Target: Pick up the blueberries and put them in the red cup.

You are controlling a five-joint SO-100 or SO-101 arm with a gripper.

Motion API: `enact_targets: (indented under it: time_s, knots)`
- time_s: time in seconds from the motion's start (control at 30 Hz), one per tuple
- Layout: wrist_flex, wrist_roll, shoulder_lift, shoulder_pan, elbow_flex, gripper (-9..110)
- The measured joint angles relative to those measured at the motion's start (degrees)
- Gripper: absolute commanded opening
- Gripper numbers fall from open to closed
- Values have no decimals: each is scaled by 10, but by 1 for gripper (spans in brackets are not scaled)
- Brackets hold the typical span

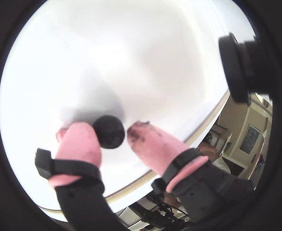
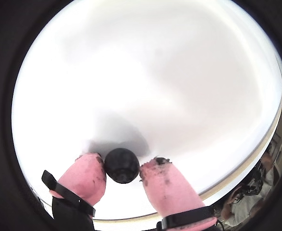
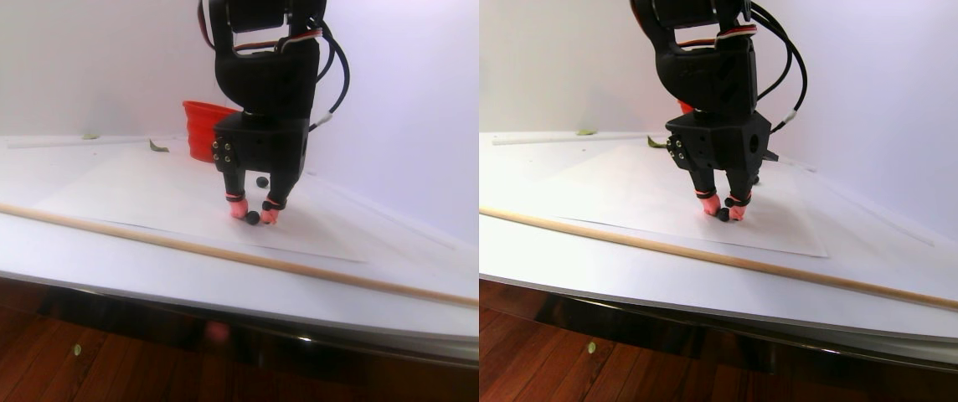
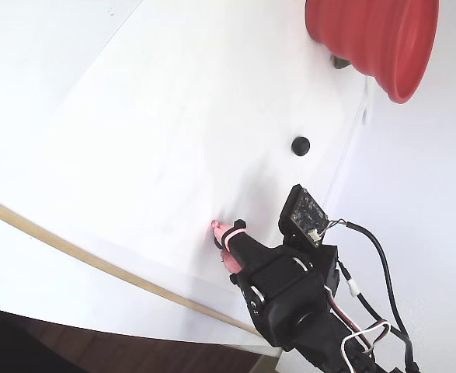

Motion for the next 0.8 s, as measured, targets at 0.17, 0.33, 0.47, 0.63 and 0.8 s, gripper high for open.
enact_targets:
  time_s: [0.17,0.33,0.47,0.63,0.8]
  knots:
    - [-2,0,0,0,1,13]
    - [-2,0,0,0,1,12]
    - [-2,-6,0,0,1,12]
    - [-2,-11,0,0,6,11]
    - [-2,-12,2,-1,14,11]
